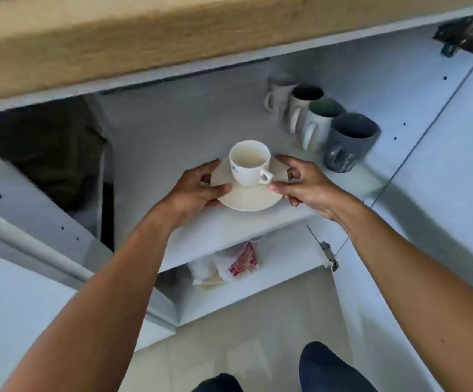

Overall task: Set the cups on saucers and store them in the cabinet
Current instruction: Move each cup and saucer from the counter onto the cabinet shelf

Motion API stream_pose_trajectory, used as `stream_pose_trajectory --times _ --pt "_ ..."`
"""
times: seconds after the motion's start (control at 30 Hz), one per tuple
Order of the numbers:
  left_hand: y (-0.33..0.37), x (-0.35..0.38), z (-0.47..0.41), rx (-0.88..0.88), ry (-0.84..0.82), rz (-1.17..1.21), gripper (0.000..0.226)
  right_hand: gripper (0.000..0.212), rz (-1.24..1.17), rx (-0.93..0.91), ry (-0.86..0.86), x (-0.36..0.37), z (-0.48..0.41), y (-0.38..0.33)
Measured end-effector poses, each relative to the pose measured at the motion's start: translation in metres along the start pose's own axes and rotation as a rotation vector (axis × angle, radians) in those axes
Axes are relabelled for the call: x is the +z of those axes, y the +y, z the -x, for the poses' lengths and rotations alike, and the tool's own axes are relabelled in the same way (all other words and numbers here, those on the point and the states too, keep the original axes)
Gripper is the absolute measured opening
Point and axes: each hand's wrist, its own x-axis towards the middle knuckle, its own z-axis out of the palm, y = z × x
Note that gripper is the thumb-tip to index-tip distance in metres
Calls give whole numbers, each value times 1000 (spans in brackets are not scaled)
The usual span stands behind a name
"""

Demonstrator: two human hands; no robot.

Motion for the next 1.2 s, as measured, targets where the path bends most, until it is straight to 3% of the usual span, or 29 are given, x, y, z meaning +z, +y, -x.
stream_pose_trajectory --times 0.43,0.67,1.2 --pt "-6 -44 -89 27 63 -23 74 76 -17 -92 8 11 -111 3" --pt "0 -62 -156 96 119 -533 79 74 -25 -54 55 1 -171 2" --pt "-7 -88 -237 125 156 -816 76 64 -23 -43 142 4 -266 -5"
